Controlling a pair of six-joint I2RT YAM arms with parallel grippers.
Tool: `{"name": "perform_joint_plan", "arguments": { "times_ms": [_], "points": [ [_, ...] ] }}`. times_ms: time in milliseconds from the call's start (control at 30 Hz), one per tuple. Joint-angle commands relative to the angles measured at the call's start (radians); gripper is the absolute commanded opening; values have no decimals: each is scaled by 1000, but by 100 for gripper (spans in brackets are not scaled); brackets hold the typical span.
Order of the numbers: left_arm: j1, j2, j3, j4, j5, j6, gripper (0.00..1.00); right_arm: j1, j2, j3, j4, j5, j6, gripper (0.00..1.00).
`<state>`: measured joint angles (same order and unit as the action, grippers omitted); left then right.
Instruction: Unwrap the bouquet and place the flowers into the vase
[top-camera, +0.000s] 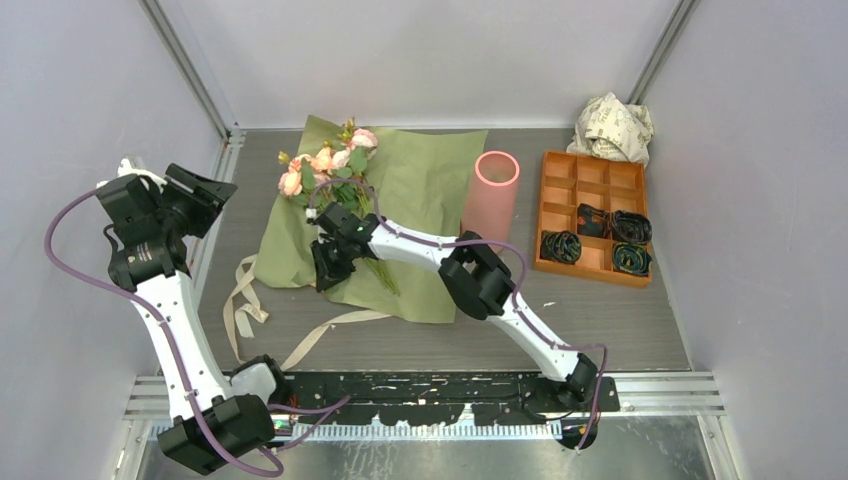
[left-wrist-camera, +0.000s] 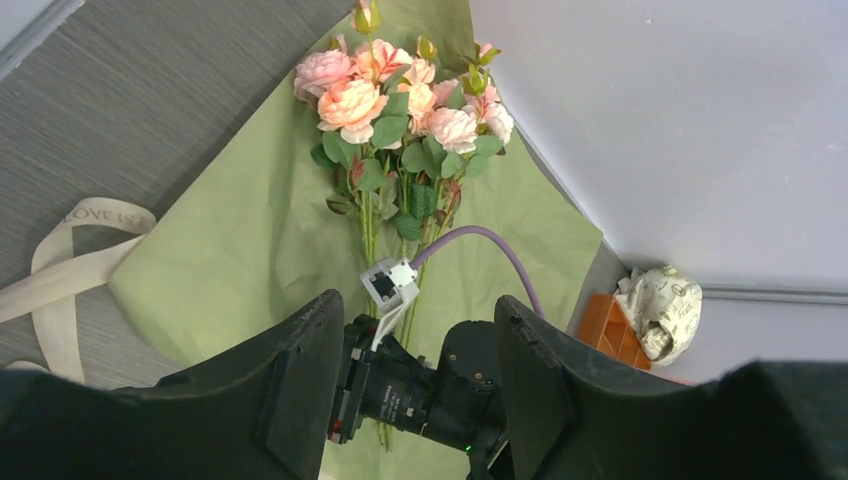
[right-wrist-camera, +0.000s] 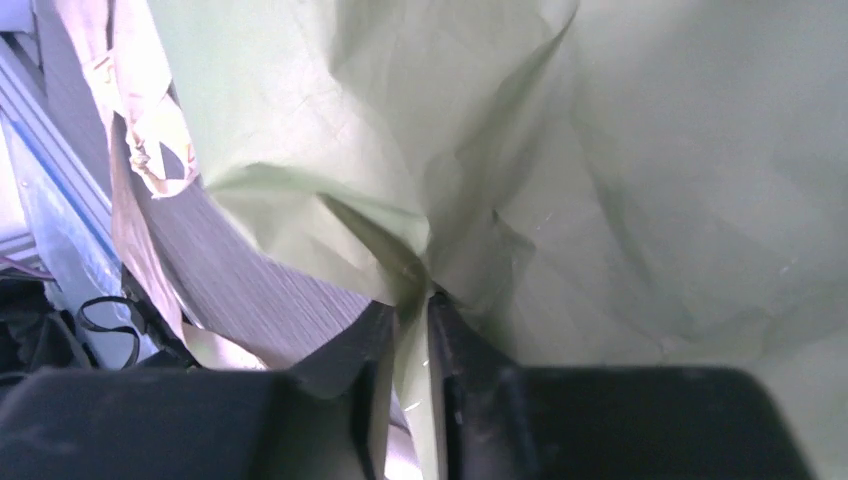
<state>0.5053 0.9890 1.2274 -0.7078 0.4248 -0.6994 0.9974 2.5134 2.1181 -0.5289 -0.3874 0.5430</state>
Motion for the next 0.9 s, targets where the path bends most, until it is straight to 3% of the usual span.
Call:
{"name": "perform_joint_plan", "arguments": {
  "times_ms": [0, 200, 433, 500, 600, 733, 867],
  "points": [
    [8, -3, 6, 48, 61, -17, 58, -3, -23, 19, 24, -28, 10, 30],
    [8, 33, -39, 100, 124, -57, 57, -4, -138, -39, -5, 27, -57, 59],
    [8, 28, -48, 104, 128, -49, 57, -3, -369, -83, -124, 252, -158, 65],
    [7, 23, -57, 109, 126, -48, 57, -4, -432, -104, -149, 342, -195, 74],
    [8, 26, -76, 134, 144, -61, 57, -5, -501, -136, -158, 537, -245, 98],
    [7, 41, -106, 188, 188, -86, 57, -39, -493, -84, -198, 683, -267, 99],
    [7, 29, -127, 224, 201, -80, 58, -130, -362, 97, -336, 615, -230, 99]
  ]
}}
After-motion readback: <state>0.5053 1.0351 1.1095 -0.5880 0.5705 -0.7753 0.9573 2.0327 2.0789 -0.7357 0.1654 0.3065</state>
